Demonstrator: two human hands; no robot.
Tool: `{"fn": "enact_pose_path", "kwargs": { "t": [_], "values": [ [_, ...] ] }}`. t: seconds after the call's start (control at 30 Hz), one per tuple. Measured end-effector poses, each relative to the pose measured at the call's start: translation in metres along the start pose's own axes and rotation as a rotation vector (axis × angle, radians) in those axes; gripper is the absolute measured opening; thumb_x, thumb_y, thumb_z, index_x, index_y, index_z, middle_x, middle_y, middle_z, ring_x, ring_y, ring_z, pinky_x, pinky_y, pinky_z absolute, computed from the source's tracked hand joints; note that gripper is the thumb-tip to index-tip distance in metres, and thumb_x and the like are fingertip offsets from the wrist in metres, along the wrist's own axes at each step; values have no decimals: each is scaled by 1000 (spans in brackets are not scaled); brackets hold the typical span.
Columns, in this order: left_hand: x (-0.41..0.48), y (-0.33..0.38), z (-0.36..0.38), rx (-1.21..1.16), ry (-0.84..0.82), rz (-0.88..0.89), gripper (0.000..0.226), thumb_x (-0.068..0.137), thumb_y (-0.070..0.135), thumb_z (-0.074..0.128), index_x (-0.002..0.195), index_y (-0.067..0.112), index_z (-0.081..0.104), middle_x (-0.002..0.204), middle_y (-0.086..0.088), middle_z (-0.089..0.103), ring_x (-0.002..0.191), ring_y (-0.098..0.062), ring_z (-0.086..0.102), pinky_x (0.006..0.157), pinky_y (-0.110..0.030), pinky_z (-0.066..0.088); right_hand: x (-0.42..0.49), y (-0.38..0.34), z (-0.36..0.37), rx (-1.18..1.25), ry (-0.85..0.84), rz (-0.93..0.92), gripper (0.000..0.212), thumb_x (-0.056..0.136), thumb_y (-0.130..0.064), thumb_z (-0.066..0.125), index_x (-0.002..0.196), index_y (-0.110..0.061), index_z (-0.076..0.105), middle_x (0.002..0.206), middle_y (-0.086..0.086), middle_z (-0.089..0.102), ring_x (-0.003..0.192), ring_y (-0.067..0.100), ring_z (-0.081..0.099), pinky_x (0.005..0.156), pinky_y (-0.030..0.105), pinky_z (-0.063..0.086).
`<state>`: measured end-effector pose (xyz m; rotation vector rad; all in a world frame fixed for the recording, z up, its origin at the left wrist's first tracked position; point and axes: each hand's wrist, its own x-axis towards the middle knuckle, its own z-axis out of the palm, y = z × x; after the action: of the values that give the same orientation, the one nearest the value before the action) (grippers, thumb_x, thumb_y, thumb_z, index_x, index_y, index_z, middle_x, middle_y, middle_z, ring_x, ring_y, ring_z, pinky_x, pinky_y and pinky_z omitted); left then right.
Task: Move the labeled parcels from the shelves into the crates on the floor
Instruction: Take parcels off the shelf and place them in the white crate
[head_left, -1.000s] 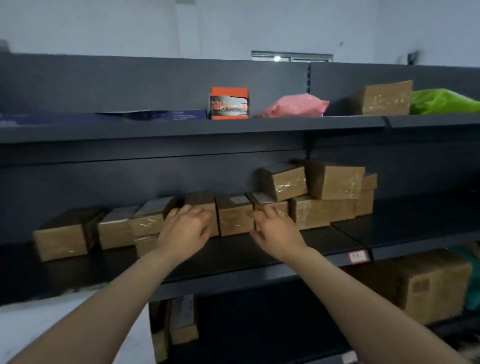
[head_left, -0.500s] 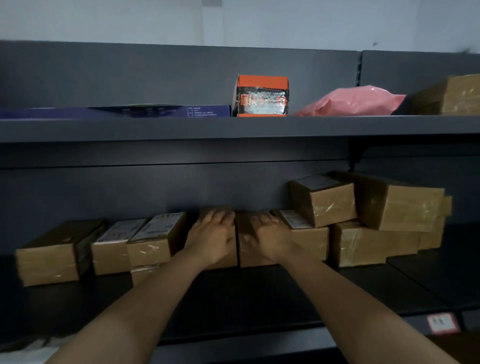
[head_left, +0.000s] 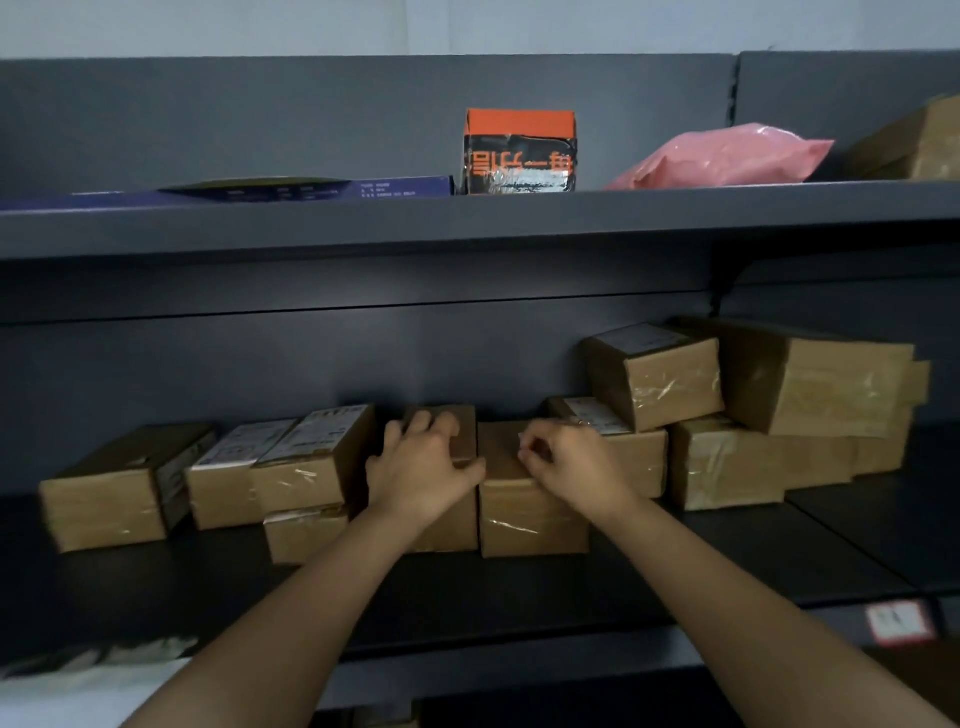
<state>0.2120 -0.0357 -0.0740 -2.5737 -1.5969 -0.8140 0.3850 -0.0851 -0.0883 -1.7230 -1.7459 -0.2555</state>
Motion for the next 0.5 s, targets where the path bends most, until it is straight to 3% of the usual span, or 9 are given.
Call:
{"fn": "enact_pose_path", "kwargs": {
  "t": [0.07, 0.13, 0.2, 0.3, 0.4, 0.5],
  "values": [
    [-8, 1, -5, -45, -6, -20, 52, 79, 53, 54, 125, 29, 44, 129, 3, 41, 120, -23, 35, 89, -45, 44, -7, -9, 2, 67, 49, 153, 39, 90, -26, 63, 128, -25, 54, 127, 5, 52, 118, 24, 52, 95, 37, 48],
    [-20, -3, -9, -95, -2, -37, 55, 80, 50, 54, 129, 28, 43, 134, 1, 37, 124, -23, 33, 94, -46, 42, -14, -19, 2, 176, 73, 450, 67, 86, -33, 68, 144, -29, 35, 144, 7, 34, 130, 31, 40, 104, 41, 42],
    [-34, -10, -14, -148, 5, -38, 62, 80, 48, 57, 137, 27, 40, 146, 0, 26, 133, -24, 28, 102, -46, 38, -20, -31, -3, 496, 24, 721, 80, 82, -34, 73, 147, -22, 29, 147, 10, 37, 131, 32, 41, 107, 42, 39],
    [-53, -21, -26, -236, 18, -27, 72, 80, 43, 62, 144, 24, 34, 156, 0, 8, 140, -26, 22, 109, -42, 33, -34, -48, -17, 873, -96, 880, 63, 83, -26, 73, 137, -11, 43, 134, 13, 53, 122, 30, 51, 100, 40, 42],
    [-68, -32, -40, -306, 34, -49, 71, 81, 38, 63, 145, 21, 36, 158, 0, 7, 142, -25, 22, 108, -37, 32, -51, -58, -22, 1077, -132, 918, 50, 84, -27, 72, 126, -22, 45, 109, 10, 57, 96, 29, 57, 83, 46, 50],
    [-82, -38, -51, -305, 39, -61, 64, 82, 39, 61, 141, 22, 43, 156, 1, 18, 141, -22, 25, 107, -37, 33, -64, -65, -20, 1199, -141, 913, 55, 84, -36, 70, 132, -35, 43, 113, 9, 54, 100, 31, 55, 79, 49, 53]
  ]
}}
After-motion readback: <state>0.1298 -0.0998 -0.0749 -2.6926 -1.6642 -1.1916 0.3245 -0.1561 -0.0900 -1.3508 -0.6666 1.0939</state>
